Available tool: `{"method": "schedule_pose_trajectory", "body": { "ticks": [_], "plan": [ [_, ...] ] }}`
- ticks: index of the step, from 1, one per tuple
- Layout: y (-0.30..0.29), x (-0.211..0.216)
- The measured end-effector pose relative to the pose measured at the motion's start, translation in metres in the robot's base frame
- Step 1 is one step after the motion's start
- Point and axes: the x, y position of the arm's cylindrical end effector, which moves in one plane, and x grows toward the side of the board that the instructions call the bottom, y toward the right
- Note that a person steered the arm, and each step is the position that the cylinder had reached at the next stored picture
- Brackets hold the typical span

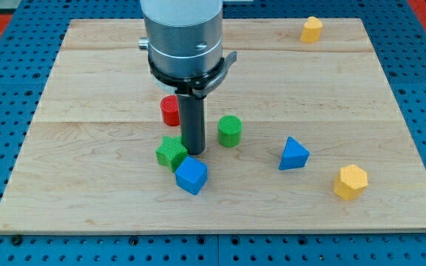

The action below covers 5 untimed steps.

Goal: Place the blue cube at the bottom of the green star

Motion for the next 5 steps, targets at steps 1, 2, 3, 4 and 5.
{"method": "schedule_pose_trajectory", "body": {
  "ticks": [1,2,3,4,5],
  "plan": [
    [-0.008,0.000],
    [0.036,0.003],
    [0.050,0.034],
    [0.036,0.062],
    [0.037,0.074]
  ]
}}
